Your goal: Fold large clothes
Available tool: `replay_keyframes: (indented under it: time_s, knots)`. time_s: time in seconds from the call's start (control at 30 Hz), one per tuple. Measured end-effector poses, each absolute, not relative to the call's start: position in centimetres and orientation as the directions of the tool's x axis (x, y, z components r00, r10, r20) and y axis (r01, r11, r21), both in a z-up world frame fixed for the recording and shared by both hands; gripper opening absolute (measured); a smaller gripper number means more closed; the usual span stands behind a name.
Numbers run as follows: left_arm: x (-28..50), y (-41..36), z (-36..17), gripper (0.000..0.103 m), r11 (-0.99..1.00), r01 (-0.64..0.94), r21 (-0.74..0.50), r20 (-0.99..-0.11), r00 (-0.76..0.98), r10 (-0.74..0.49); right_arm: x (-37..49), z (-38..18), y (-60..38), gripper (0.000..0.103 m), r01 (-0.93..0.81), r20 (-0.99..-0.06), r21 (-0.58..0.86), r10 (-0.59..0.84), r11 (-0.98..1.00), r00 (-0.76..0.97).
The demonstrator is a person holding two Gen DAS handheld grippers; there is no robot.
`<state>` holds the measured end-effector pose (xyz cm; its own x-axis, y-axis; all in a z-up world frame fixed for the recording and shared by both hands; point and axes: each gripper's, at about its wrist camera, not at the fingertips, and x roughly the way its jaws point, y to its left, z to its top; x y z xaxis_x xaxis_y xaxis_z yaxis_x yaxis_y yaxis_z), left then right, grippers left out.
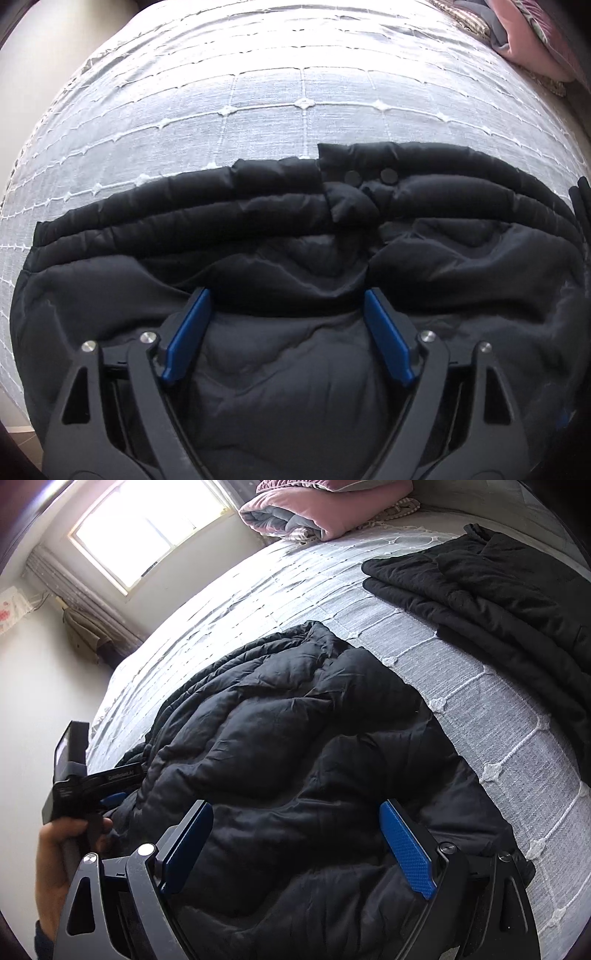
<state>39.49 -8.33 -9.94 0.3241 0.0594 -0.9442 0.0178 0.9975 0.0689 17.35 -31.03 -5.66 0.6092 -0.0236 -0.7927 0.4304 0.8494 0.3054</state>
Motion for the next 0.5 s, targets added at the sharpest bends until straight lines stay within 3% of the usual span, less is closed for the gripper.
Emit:
replay_keyframes:
  time_s: [0.2, 0.37, 0.5]
  knots:
    - [37.3, -6.7, -6.4, 0.084, 1.0, -0.014, -0.013, -0.933, 0.36, -0.007, 17.4, -5.9, -31.0, 0.093, 0.434, -0.799, 0.304, -0.021, 0.848, 0.601]
    - [29.6, -6.6, -2.2, 0.084, 0.996, 0.075, -0.055, -0.871, 0.484, -0.084, 17.6, -6.0, -31.0, 0.093, 0.436, -0.801, 0.301, -0.024, 0.848, 0.599]
    - [23.3, -6.9, -2.5, 0.084, 0.99, 0.124, -0.066, -0.846, 0.519, -0.121, 17.7, -6.1, -30.9, 0.093, 0.437, -0.802, 0.293, -0.03, 0.851, 0.596]
